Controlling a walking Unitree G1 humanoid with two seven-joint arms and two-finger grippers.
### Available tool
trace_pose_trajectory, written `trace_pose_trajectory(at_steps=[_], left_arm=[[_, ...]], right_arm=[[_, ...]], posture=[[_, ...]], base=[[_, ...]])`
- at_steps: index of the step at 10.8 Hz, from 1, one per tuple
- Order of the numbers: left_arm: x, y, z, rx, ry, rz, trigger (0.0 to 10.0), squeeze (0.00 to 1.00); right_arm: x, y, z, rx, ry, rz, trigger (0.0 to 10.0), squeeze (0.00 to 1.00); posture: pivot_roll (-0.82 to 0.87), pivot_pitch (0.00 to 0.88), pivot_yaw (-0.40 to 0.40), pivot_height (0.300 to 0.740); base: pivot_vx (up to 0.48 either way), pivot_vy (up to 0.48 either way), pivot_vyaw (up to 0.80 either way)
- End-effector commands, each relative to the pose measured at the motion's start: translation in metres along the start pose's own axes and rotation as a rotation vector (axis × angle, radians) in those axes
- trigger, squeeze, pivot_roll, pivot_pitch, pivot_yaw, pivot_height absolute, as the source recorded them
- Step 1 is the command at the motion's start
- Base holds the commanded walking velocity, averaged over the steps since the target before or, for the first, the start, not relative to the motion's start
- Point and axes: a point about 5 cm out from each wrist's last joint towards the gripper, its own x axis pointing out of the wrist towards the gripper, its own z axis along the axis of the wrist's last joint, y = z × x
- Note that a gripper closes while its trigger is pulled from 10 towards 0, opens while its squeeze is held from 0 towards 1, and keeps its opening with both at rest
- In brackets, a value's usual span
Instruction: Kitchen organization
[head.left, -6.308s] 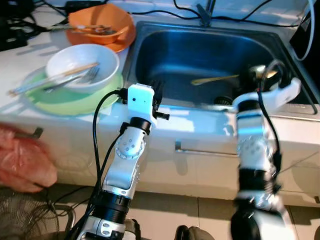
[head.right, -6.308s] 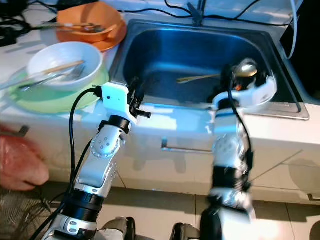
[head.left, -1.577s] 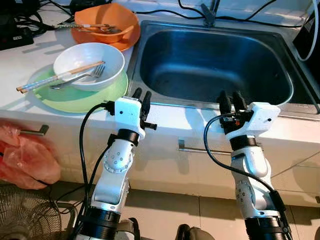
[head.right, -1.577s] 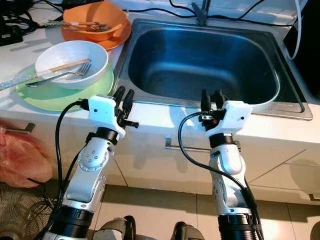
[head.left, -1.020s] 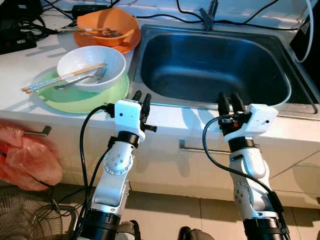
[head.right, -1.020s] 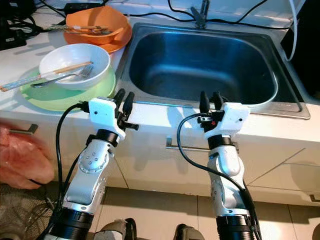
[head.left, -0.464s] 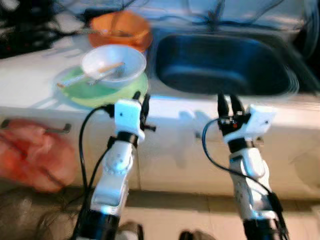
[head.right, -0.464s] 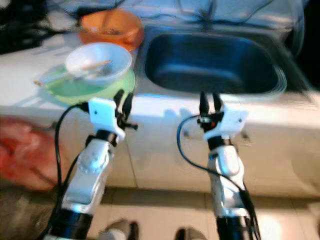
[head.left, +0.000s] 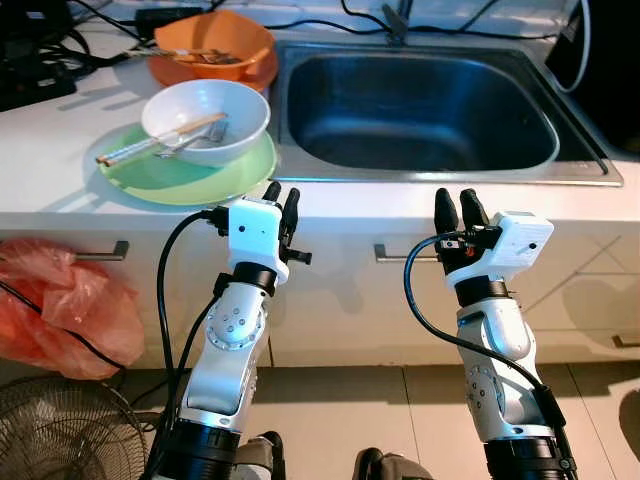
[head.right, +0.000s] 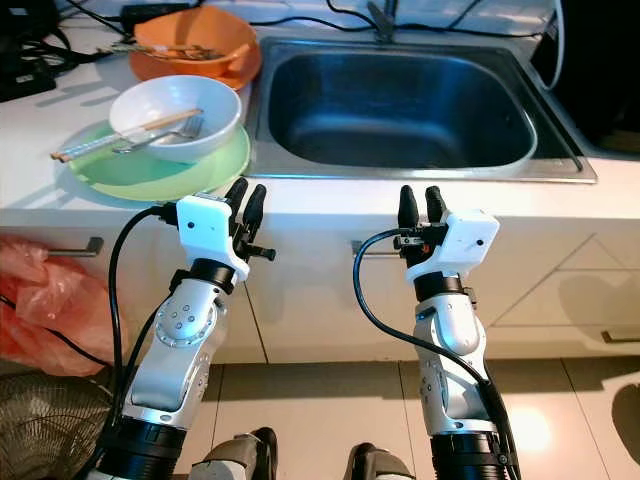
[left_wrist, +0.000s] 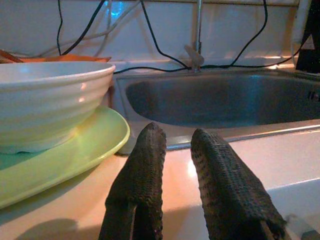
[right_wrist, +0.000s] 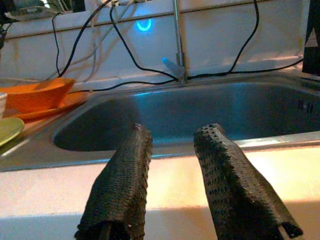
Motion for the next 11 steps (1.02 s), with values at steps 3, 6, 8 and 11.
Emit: trace_pose_trajectory(at_steps=[3,6,8,11], left_arm=[[-0.0019,0.0000,0.0020,-0.002,0.002,0.008,10.0,0.00],[-0.0022,0.0006,0.0018,0.002,0.007,0.013,10.0,0.00],[-0.0022,0.0004,0.0019,0.008,0.005,0.012,10.0,0.00],[-0.0015,0.0011,0.0029,0.008,0.002,0.014,10.0,0.00]], right_arm=[[-0.0030,-0.0017,-0.0034,0.003,0.026,-0.008,10.0,0.00],[-0.0029,-0.0009,-0.0041,0.008,0.033,-0.006,10.0,0.00],[-0.0031,-0.0005,-0.0047,0.009,0.036,-0.007,10.0,0.00],[-0.0025,-0.0001,-0.0048,0.013,0.037,-0.008,10.0,0.00]], posture=[[0.09,0.192,-0.030,0.740],[0.09,0.199,-0.032,0.740],[0.09,0.202,-0.030,0.740],[0.09,0.206,-0.029,0.740]], base=[[0.000,0.085,0.00],[0.000,0.282,0.00],[0.000,0.000,0.00],[0.000,0.000,0.00]])
